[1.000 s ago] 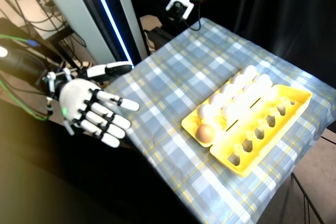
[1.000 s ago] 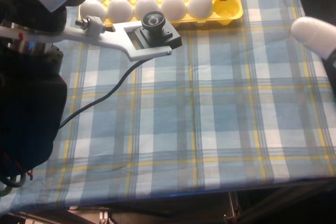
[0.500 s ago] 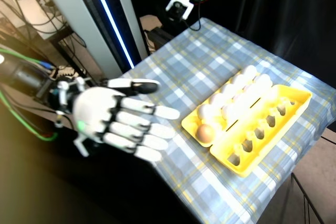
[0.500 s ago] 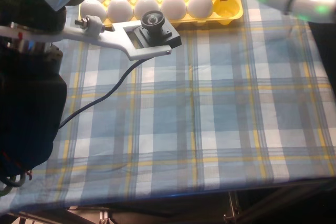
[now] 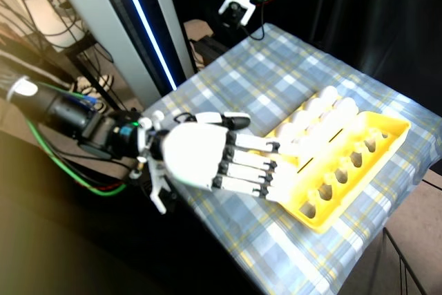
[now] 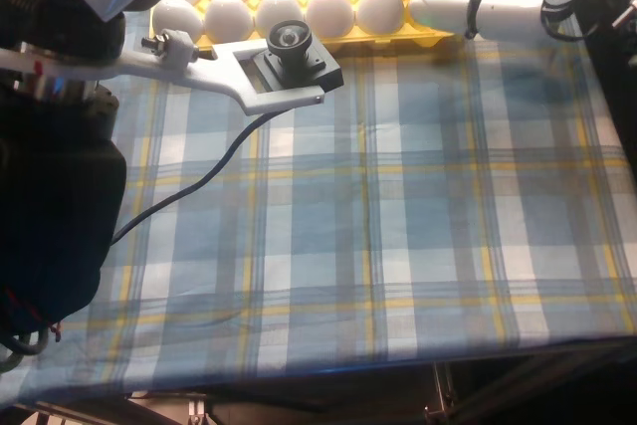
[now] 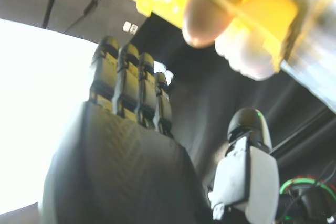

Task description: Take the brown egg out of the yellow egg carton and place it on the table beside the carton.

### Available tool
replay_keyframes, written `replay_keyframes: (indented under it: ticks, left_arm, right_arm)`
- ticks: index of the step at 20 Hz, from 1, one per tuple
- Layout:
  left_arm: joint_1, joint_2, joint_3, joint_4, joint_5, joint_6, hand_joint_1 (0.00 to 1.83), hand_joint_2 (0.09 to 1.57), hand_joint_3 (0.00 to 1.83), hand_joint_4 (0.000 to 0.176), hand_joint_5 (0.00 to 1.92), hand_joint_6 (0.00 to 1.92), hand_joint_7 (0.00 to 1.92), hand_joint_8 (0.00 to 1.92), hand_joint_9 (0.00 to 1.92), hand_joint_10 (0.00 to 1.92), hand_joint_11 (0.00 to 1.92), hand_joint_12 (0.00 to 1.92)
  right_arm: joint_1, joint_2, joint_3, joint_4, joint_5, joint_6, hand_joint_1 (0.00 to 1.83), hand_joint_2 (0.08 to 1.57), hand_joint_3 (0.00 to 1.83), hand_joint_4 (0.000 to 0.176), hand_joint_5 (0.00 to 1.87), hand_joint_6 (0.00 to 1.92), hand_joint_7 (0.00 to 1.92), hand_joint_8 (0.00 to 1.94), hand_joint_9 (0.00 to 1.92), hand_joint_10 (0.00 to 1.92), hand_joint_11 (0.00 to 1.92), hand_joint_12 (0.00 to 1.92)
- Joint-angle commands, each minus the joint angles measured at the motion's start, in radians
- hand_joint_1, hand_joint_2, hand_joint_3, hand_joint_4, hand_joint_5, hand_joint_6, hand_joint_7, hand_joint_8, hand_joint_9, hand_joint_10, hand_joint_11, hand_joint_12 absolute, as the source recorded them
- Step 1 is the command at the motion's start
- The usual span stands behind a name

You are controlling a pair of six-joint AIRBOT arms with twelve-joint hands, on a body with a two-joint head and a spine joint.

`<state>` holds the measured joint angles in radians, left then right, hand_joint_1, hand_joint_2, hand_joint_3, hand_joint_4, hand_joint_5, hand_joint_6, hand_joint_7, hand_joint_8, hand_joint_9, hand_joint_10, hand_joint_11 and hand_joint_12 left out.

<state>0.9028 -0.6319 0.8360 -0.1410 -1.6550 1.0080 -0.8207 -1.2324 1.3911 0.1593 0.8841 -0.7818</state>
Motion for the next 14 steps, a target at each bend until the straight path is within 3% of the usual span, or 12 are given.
replay_keyframes:
  ticks: [1,3,6,9,10,14]
  left_arm:
    - [-0.016,-0.005,-0.009,0.040,-0.081,-0.010,0.68,1.57,0.17,0.000,0.52,0.01,0.39,0.00,0.54,0.22,0.21,1.21]
    - [-0.016,-0.006,-0.009,0.040,-0.081,-0.010,0.65,1.57,0.24,0.000,0.49,0.00,0.27,0.00,0.48,0.03,0.28,1.17]
    - [-0.016,-0.005,-0.009,0.040,-0.081,-0.010,0.68,1.57,0.25,0.000,0.48,0.00,0.24,0.00,0.47,0.00,0.18,1.22]
    - [-0.016,-0.005,-0.009,0.041,-0.081,-0.010,0.62,1.57,0.26,0.000,0.52,0.02,0.37,0.01,0.59,0.02,0.17,1.23]
    - [-0.016,-0.005,-0.009,0.041,-0.081,-0.010,0.57,1.57,0.26,0.000,0.51,0.01,0.36,0.00,0.53,0.00,0.15,1.22]
    - [-0.016,-0.005,-0.009,0.041,-0.081,-0.010,0.45,1.57,0.27,0.000,0.49,0.01,0.33,0.00,0.50,0.00,0.23,1.17]
  right_arm:
    - [0.021,-0.006,0.010,-0.010,0.099,0.000,0.47,1.05,0.01,0.047,0.21,0.01,0.27,0.00,0.19,0.00,0.08,0.04]
    - [0.028,-0.011,0.019,-0.011,0.070,-0.023,0.49,1.07,0.01,0.049,0.25,0.02,0.29,0.01,0.20,0.01,0.06,0.04]
    - [0.029,-0.024,0.035,-0.011,0.049,-0.026,0.56,1.09,0.00,0.045,0.32,0.01,0.38,0.01,0.28,0.02,0.09,0.06]
    - [0.029,-0.035,0.048,-0.011,0.030,-0.032,0.64,1.13,0.00,0.021,0.47,0.01,0.56,0.01,0.46,0.01,0.12,0.09]
    - [0.030,-0.037,0.050,-0.011,0.022,-0.040,0.65,1.15,0.00,0.004,0.51,0.01,0.60,0.00,0.49,0.01,0.11,0.09]
    - [0.038,-0.041,0.052,-0.011,0.003,-0.074,0.80,1.20,0.00,0.000,0.72,0.01,0.85,0.01,0.72,0.01,0.23,0.14]
